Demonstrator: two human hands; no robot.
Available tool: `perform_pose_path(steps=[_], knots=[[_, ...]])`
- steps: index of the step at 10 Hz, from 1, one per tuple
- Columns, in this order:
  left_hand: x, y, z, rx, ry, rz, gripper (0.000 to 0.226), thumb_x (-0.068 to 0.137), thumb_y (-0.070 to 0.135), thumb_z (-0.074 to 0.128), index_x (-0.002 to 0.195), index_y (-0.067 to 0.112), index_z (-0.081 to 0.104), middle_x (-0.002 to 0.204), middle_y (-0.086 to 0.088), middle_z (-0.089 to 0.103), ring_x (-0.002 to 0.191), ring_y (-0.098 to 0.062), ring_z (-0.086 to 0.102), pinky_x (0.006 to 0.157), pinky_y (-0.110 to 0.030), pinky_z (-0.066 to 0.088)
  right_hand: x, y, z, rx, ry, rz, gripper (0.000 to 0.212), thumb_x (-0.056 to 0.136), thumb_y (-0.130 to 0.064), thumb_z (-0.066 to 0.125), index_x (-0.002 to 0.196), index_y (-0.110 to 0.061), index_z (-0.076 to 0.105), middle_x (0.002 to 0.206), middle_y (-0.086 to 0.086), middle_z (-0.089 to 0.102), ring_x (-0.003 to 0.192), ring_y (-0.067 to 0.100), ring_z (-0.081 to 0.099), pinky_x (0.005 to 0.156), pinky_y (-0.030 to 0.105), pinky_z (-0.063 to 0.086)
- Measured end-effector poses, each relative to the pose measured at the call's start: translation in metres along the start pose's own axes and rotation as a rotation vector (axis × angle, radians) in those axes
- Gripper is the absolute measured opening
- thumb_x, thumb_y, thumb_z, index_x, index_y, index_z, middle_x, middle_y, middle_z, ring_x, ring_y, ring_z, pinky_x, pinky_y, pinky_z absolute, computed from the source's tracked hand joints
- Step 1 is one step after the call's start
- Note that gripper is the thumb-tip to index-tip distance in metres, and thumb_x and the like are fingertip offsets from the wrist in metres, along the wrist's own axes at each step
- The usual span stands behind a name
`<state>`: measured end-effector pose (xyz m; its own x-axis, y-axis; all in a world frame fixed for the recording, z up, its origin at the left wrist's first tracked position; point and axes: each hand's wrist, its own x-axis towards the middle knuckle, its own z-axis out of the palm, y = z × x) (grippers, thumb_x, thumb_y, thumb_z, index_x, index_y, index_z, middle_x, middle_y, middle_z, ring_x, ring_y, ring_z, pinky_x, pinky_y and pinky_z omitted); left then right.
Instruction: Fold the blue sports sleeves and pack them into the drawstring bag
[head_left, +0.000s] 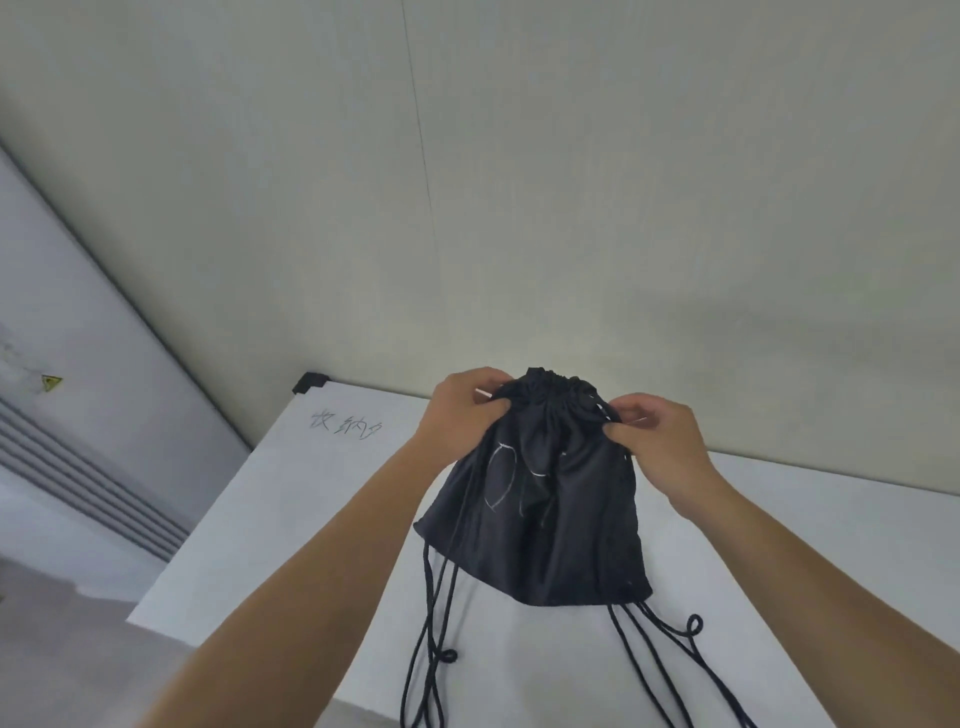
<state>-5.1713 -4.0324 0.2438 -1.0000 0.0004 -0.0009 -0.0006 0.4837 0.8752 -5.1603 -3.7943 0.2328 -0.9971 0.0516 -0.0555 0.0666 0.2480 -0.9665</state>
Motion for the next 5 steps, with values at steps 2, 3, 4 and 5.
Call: perform_pose_path(steps=[2,3,4,5], knots=[[0.014,-0.028,-0.009,-0.016,-0.066,0.023,0.026,0.089,0.011,0.065,0.109,0.026,0.073,0.1,0.012,0.072,0.088,-0.004,0.067,0.077,-0.012,0.047,-0.003,0.011,0.025,-0.025,0.098,0.02,0.022,0.083,-0.004,0.073,0.088,-0.025,0.075,0.094,-0.007,0.076,0.094,0.014,0.07,0.091,0.034,0.055],[0.013,-0.029,-0.015,-0.077,-0.128,0.024,0.029,0.09,0.015,0.066,0.115,0.03,0.07,0.104,0.013,0.071,0.094,-0.003,0.067,0.081,-0.013,0.048,-0.016,0.013,0.026,-0.078,0.119,0.02,0.024,0.082,-0.013,0.077,0.101,-0.027,0.074,0.106,-0.011,0.074,0.106,0.011,0.066,0.096,0.035,0.051],[0.01,-0.033,-0.014,-0.095,-0.189,0.025,0.038,0.091,0.024,0.066,0.127,0.038,0.061,0.124,0.019,0.065,0.114,-0.004,0.06,0.093,-0.017,0.044,-0.03,0.019,0.02,-0.158,0.138,0.093,0.047,0.082,-0.025,0.08,0.126,-0.027,0.063,0.127,-0.01,0.064,0.119,0.013,0.058,0.096,0.031,0.044],[-0.011,-0.025,-0.014,-0.077,-0.21,0.085,0.049,0.094,0.024,0.065,0.137,0.039,0.047,0.132,0.032,0.048,0.11,0.026,0.043,0.086,0.002,0.031,-0.054,0.019,0.014,-0.192,0.173,0.113,0.056,0.082,-0.031,0.079,0.133,-0.029,0.057,0.134,-0.01,0.058,0.124,0.012,0.053,0.096,0.029,0.04]])
